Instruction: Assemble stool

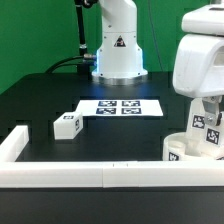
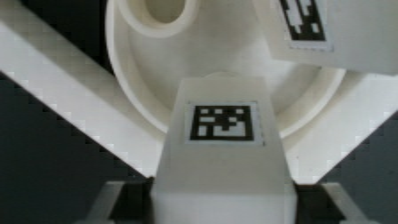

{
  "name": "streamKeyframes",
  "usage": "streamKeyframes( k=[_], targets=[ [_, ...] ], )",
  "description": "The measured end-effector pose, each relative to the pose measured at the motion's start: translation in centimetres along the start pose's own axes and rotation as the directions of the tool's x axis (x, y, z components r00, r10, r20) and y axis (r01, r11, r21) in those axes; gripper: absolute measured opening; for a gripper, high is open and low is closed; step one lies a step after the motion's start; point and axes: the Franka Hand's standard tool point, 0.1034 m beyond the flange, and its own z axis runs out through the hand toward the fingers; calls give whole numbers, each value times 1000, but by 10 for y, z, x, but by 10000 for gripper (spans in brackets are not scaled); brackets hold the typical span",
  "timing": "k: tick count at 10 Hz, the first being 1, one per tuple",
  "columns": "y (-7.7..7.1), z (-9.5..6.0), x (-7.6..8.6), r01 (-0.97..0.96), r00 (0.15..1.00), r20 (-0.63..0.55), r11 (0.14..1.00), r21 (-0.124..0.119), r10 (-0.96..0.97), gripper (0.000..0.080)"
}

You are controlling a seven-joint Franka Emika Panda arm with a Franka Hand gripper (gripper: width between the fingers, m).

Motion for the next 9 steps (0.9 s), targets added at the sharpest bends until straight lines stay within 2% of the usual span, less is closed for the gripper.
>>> streamKeyframes(
  k=[2,3,4,6,7,8,9],
  targets=[
    [3,0,-1,-168,986,0,986,-2,168,337],
    [9,1,0,-261,965,-16,965,1,261,337],
    [15,2,-1,-385,922,-26,923,14,385,337],
    [25,3,-5,-646,762,-36,763,25,646,337],
    [29,3,-8,-753,656,-27,657,35,754,337],
    [35,3,-12,-855,517,-2,516,44,856,337],
    [37,3,-14,-890,455,13,453,51,891,337]
  ],
)
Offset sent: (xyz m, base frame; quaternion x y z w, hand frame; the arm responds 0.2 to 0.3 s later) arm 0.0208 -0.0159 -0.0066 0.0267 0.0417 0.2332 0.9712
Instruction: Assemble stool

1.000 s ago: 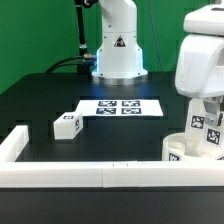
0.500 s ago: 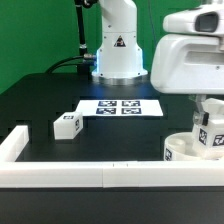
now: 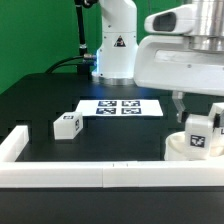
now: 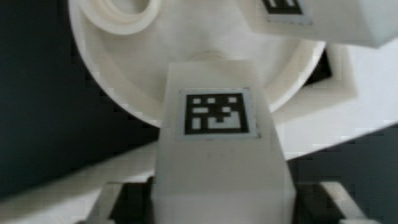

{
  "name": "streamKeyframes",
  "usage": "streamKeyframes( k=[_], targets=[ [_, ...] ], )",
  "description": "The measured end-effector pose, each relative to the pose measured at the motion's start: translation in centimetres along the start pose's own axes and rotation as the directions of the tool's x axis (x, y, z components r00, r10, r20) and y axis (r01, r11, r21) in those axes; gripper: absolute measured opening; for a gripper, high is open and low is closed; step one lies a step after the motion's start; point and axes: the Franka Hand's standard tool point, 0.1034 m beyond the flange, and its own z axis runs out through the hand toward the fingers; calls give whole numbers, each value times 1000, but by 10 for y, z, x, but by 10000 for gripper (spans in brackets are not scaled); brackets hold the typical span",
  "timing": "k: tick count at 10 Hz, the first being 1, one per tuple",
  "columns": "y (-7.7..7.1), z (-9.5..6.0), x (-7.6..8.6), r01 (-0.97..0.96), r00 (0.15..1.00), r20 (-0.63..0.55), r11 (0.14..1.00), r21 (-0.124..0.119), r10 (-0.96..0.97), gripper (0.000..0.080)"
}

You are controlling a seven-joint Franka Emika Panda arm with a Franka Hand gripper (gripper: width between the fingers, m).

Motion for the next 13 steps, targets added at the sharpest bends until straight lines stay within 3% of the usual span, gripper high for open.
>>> streamKeyframes(
  k=[3,5,6,7,8,9,11,13],
  targets=[
    [9,1,2,-241,971,-4,971,-1,241,337],
    [12,1,2,-279,960,-4,960,-4,279,337],
    [12,2,2,-278,961,-3,961,-5,278,416],
    [12,2,2,-278,961,-3,961,-5,278,549],
    [11,0,3,-271,963,-4,963,-2,271,549],
    [12,-13,6,-249,969,-1,968,20,249,629],
    [29,-38,16,-226,974,11,972,69,225,644],
    [41,-44,23,-232,973,11,970,78,232,648]
  ],
)
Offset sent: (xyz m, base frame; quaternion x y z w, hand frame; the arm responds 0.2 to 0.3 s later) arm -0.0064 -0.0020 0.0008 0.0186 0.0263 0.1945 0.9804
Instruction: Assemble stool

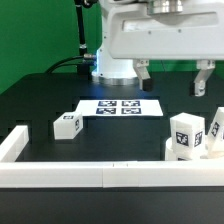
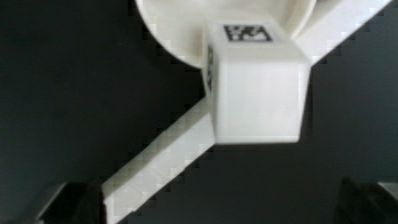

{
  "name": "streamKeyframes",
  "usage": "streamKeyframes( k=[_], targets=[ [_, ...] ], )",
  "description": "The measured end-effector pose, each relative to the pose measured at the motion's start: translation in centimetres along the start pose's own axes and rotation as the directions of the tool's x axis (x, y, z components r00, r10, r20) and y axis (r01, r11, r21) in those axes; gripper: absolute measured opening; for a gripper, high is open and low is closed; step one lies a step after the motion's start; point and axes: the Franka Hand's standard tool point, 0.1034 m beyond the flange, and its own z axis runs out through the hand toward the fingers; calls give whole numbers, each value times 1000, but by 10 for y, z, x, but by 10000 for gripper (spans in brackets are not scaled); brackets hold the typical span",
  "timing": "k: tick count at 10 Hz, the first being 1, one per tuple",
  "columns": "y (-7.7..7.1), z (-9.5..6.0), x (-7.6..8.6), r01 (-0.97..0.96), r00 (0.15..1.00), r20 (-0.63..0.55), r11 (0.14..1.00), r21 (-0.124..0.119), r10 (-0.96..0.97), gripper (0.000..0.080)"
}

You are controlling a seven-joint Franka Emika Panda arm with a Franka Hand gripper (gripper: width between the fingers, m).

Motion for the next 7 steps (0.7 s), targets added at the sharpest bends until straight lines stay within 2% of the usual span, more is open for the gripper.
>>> streamKeyframes(
  k=[6,7],
  targets=[
    [0,2,-1,4,1000,0,1000,-2,-4,648],
    [9,2,5,93,996,-3,996,2,-93,648]
  ],
)
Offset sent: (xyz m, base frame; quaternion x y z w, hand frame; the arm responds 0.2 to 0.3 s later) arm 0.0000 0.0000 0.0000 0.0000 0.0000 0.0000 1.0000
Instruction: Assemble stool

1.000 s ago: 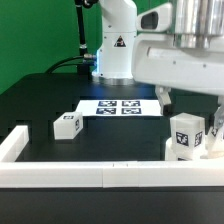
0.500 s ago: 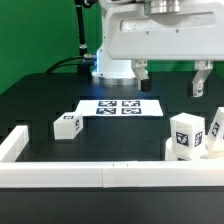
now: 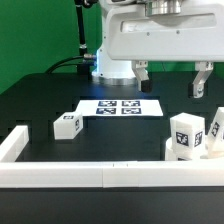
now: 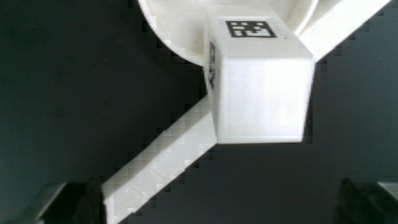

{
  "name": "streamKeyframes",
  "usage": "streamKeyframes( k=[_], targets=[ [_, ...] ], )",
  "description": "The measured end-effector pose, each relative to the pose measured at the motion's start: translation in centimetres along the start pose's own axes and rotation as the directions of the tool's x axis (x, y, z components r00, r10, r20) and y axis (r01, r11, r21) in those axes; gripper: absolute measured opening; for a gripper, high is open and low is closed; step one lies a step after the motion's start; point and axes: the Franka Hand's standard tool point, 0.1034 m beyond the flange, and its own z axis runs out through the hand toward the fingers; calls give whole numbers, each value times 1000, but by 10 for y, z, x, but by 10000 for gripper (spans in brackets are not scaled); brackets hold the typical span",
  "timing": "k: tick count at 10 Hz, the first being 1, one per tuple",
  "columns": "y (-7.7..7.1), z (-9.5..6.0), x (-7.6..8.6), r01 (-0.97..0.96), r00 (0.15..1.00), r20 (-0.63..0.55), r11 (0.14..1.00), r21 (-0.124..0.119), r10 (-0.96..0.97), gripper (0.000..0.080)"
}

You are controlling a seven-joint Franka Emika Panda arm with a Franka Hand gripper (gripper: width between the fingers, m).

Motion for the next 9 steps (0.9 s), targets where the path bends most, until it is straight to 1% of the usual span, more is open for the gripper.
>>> streamKeyframes(
  k=[1,2,3,4,5,7,8,9],
  targets=[
    [24,2,6,63,998,10,998,-4,-63,648],
    [63,10,17,236,972,31,972,-22,-235,648],
    [79,14,21,302,952,52,953,-29,-300,648],
    [89,13,27,391,919,59,920,-25,-389,648],
    [87,13,27,441,897,56,897,-27,-439,648],
    [87,14,27,535,844,59,845,-22,-533,648],
    [94,17,28,639,768,67,769,-18,-636,648],
    [112,29,30,714,698,96,700,-17,-710,648]
  ],
)
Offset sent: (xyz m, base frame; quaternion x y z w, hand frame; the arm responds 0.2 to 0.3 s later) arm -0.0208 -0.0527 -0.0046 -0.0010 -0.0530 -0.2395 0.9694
